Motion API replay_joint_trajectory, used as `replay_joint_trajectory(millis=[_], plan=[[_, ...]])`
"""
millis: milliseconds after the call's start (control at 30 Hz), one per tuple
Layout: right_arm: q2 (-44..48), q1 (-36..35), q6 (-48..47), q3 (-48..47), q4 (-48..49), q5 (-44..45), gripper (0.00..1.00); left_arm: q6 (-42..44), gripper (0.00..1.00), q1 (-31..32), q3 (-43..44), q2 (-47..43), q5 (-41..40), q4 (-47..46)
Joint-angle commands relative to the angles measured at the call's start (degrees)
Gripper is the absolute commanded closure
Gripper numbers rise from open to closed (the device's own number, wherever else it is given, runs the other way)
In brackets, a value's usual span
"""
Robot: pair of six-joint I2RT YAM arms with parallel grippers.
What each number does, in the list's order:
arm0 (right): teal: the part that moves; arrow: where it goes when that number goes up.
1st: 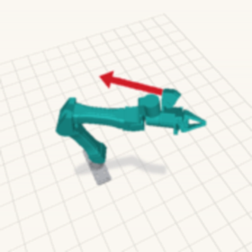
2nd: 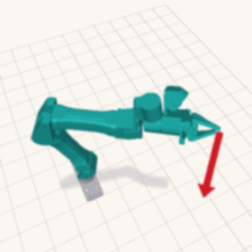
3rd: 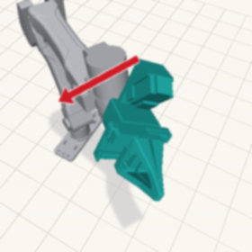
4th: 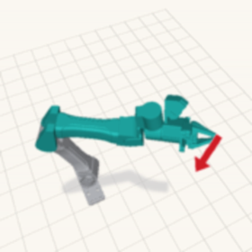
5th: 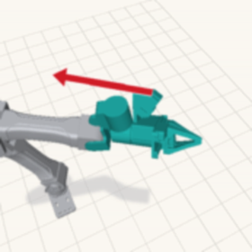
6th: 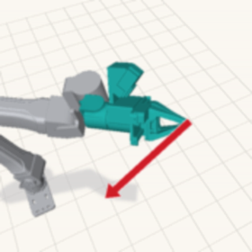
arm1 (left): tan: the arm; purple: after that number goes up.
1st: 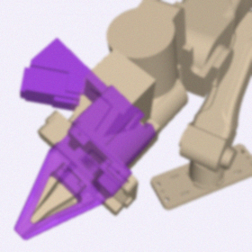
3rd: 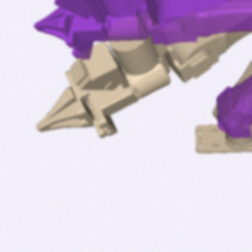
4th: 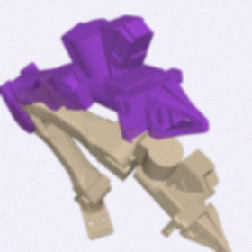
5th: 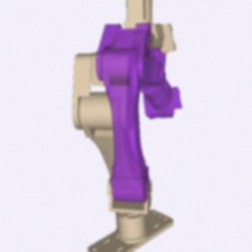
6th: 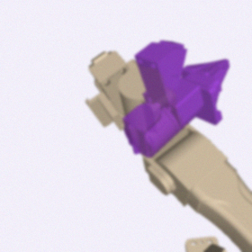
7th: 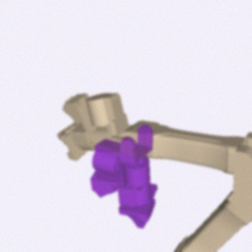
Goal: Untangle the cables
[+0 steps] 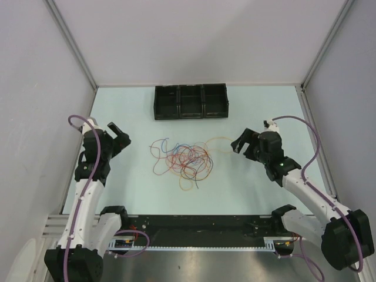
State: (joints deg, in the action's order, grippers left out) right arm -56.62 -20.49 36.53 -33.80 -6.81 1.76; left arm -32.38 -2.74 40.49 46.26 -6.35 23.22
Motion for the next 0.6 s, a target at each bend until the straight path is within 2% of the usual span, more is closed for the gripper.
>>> replay_joint_trajectory(millis=[0,233,333,367,567], plan=[[-3.3,-8.0,2.6,-2.1,-0.4,7.1,0.00,-1.9,0.00,-0.3,2.4,3.2,0.5,6.4],[-11.4,-15.9,3.0,-2.1,3.6,11.9,0.00,-2.5,0.00,0.2,-1.4,6.1,3.8,3.2],[-14.3,-17.1,2.6,-2.1,4.2,14.1,0.00,-2.6,0.06,2.2,-1.6,6.8,0.3,4.4],[-14.7,-17.1,2.4,-2.1,4.5,14.0,0.00,-2.6,0.09,5.3,-1.4,6.8,-0.6,5.4],[-16.4,-17.1,1.5,-2.1,6.3,12.7,0.00,-3.0,0.16,11.9,-2.9,7.0,-3.6,6.7]])
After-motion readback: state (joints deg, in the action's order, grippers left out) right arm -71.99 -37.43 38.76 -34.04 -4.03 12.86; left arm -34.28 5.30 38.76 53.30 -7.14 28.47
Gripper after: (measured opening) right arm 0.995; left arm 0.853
